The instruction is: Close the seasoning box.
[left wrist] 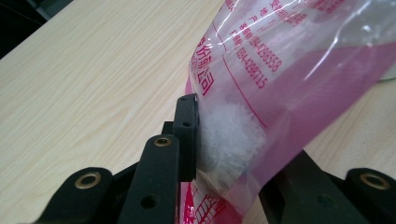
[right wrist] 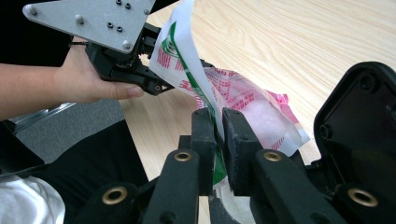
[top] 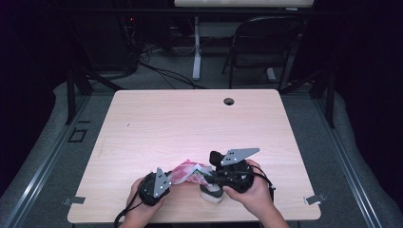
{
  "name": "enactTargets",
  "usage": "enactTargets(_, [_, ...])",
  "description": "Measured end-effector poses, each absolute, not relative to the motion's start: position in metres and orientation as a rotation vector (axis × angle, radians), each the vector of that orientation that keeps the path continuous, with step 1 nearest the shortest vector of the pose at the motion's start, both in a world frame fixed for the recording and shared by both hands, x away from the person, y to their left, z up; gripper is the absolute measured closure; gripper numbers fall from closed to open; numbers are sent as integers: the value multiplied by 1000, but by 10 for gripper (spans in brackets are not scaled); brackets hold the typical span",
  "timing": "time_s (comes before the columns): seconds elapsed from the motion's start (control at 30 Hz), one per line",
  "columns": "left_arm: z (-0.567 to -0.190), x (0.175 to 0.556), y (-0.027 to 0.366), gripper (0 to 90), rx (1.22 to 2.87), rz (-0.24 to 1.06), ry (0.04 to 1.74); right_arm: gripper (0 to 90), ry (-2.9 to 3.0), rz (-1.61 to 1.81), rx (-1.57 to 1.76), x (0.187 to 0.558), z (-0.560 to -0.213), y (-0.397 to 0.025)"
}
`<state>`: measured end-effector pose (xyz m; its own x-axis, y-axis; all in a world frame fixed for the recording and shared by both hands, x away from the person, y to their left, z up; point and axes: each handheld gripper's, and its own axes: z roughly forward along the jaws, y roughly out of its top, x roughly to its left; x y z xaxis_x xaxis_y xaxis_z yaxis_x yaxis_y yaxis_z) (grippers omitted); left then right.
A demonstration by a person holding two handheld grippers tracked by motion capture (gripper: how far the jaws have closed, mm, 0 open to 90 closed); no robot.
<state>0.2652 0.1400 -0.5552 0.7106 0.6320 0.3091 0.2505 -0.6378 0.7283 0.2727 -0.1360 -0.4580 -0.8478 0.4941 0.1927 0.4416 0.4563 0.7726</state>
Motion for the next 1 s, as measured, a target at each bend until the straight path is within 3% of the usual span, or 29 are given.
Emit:
enactTargets(0.5, [-560,270,147,751,2198,631,720,549,2576,1438,841,272,-454,-138])
enactTargets(1.0, [-566,282,167,754,2083,468,835,530,2501,1502,875,272,-446,-153])
